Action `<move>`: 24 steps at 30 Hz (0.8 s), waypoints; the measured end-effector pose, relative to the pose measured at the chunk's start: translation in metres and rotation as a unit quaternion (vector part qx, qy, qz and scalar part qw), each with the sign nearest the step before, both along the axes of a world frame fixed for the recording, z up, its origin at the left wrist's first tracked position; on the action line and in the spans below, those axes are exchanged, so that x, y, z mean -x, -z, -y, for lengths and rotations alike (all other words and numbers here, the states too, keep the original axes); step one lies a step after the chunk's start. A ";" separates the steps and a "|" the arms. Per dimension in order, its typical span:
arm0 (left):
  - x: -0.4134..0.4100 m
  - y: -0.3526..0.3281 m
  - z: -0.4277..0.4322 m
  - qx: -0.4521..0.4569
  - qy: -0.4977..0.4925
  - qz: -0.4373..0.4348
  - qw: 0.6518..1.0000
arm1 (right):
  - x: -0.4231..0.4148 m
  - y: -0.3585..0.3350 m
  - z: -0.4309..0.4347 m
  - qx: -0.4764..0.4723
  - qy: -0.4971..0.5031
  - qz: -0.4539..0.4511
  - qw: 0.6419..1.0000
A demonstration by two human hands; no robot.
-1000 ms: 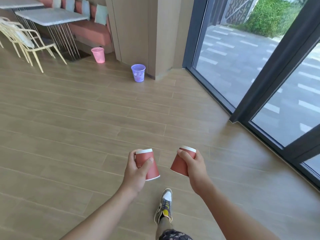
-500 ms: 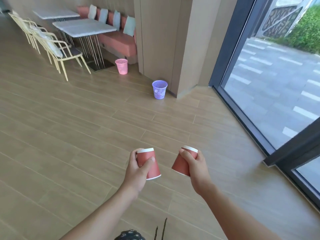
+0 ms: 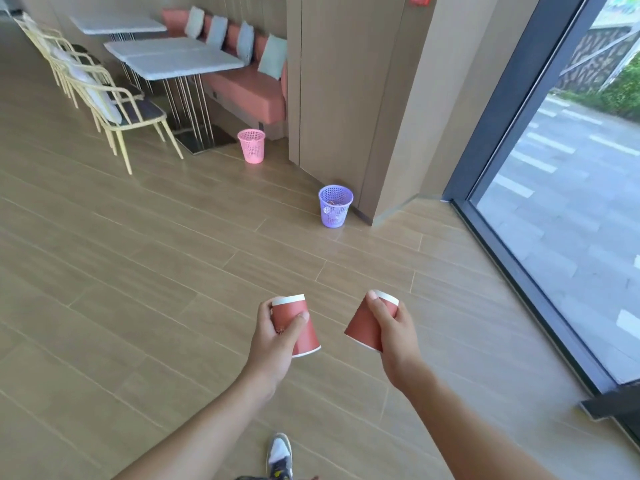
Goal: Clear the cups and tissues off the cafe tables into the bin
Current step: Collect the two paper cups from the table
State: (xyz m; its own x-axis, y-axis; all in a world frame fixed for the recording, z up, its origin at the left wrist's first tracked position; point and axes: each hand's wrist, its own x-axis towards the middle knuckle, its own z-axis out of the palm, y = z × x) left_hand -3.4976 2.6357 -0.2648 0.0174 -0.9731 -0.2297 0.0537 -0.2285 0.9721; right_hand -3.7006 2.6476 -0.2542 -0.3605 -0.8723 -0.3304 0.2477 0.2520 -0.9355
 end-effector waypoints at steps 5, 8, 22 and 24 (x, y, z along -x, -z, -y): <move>-0.004 -0.005 0.120 0.006 0.015 0.013 1.000 | -0.003 -0.005 0.109 0.000 0.010 0.014 1.000; 0.006 0.001 0.180 0.001 0.026 0.020 0.999 | 0.006 0.001 0.164 -0.014 0.018 0.029 0.999; 0.124 0.013 0.498 -0.019 0.016 0.004 1.000 | 0.130 0.030 0.486 -0.032 0.008 0.100 0.994; 0.142 0.006 0.543 -0.025 0.011 -0.002 1.000 | 0.150 0.021 0.533 -0.032 -0.009 0.097 0.995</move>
